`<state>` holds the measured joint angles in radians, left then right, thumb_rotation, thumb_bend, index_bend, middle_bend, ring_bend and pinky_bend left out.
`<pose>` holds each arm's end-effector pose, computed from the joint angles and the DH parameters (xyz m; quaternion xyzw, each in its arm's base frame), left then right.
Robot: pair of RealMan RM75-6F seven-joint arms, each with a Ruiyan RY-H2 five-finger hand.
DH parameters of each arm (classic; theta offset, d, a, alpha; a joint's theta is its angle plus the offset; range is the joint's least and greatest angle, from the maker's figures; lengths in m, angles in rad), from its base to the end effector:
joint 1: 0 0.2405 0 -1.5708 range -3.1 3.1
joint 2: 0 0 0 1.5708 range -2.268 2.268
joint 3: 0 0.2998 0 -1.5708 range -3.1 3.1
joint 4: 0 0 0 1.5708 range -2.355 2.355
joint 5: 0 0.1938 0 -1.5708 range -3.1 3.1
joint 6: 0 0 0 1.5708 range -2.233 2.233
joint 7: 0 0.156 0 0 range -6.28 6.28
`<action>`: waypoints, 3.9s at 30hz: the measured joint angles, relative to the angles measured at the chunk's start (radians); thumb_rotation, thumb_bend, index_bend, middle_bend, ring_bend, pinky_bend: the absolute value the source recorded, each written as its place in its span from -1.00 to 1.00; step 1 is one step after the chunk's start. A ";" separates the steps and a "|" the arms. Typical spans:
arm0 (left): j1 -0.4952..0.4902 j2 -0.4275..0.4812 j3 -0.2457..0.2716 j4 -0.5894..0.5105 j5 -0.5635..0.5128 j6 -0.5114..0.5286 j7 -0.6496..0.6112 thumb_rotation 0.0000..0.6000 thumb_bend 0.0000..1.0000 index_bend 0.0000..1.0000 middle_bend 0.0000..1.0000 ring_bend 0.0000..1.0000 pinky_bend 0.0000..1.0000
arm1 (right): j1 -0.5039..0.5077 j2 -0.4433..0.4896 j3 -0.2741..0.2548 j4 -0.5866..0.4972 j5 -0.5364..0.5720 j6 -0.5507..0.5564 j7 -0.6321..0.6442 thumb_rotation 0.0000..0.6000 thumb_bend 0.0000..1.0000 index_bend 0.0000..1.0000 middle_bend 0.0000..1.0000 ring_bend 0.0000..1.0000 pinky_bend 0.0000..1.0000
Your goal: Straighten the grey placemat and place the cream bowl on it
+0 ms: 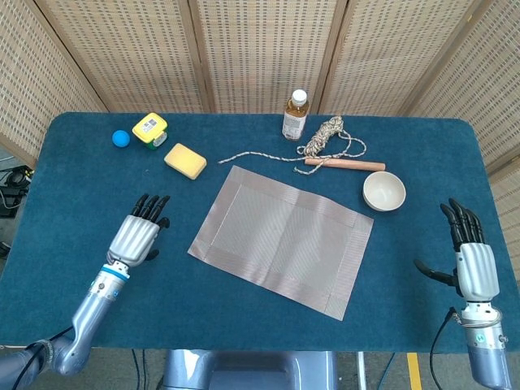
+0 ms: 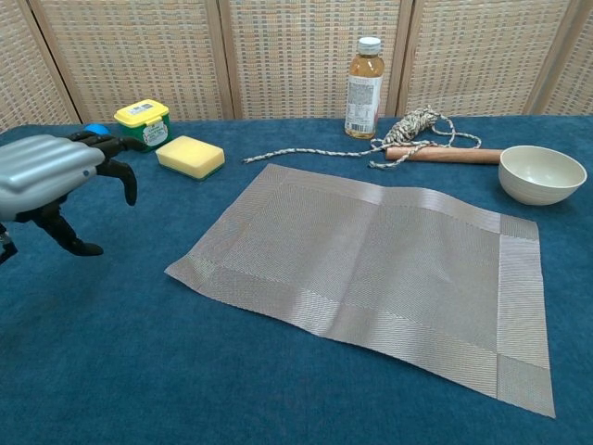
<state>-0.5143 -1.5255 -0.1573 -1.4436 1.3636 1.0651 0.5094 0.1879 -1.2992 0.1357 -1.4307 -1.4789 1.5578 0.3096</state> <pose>-0.2389 0.3339 0.0177 -0.7626 -0.2680 -0.3236 0.4918 -0.3340 -0.2466 0.1691 0.5085 -0.4052 0.5487 0.5256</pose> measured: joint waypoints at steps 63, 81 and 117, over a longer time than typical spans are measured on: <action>-0.122 -0.168 0.141 0.062 0.045 -0.015 -0.011 1.00 0.05 0.31 -1.00 -1.00 -1.00 | -0.018 0.021 0.024 -0.028 -0.026 -0.010 0.077 1.00 -0.48 -0.97 -1.00 -1.00 -1.00; -0.014 -0.085 0.321 -0.140 0.167 0.044 0.054 1.00 0.05 0.31 -1.00 -1.00 -1.00 | -0.020 0.019 0.020 -0.035 -0.036 -0.007 0.060 1.00 -0.48 -0.97 -1.00 -1.00 -1.00; 0.050 -0.024 0.351 -0.214 0.222 0.029 0.073 1.00 -0.61 -0.55 -1.00 -1.00 -1.00 | -0.017 0.012 0.007 -0.041 -0.048 -0.018 0.033 1.00 -0.49 -0.97 -1.00 -1.00 -1.00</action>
<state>-0.4647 -1.5494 0.1942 -1.6575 1.5860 1.0945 0.5823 0.1707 -1.2875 0.1430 -1.4721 -1.5270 1.5399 0.3431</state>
